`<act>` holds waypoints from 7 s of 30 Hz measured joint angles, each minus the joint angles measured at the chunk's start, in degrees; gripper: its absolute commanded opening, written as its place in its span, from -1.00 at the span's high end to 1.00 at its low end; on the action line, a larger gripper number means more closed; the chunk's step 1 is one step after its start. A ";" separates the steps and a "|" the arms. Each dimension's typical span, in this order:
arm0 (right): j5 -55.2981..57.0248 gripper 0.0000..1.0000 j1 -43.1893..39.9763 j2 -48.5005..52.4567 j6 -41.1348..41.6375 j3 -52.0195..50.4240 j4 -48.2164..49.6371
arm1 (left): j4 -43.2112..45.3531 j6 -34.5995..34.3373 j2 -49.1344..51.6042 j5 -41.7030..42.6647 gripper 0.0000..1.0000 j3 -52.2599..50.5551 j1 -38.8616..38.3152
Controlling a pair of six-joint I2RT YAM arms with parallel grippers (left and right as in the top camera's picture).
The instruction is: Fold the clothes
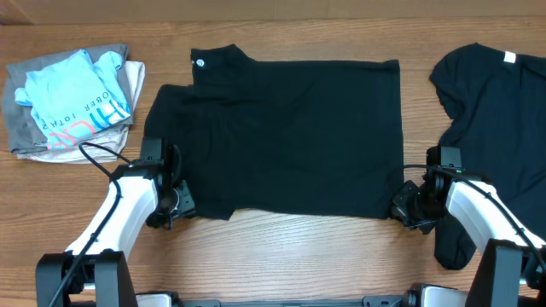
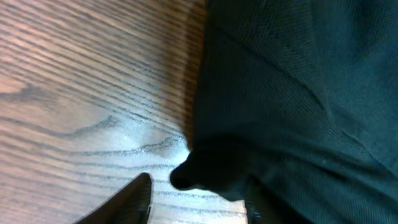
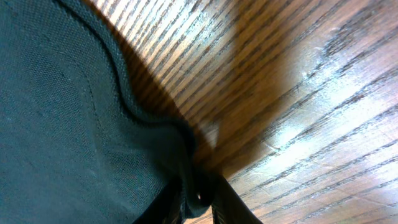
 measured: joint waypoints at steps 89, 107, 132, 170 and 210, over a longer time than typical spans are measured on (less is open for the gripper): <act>8.00 0.92 -1.68 7.80 -1.68 27.93 -21.22 | -30.21 4.98 11.91 -6.19 0.92 34.97 -5.84; 5.57 0.92 -1.68 15.02 -1.70 35.87 -7.87 | -19.54 6.45 21.51 -7.45 0.92 49.79 -7.58; 6.16 0.92 1.81 19.54 -3.04 35.87 3.32 | -9.88 9.14 28.52 -17.59 0.92 49.81 -9.57; -6.60 -0.22 1.03 25.81 -14.16 43.69 -1.99 | -19.08 6.49 32.96 -17.31 0.55 62.14 -9.05; 1.86 0.92 -0.94 23.32 -7.56 26.73 -3.21 | -10.84 7.65 31.45 -12.63 0.91 36.92 -9.07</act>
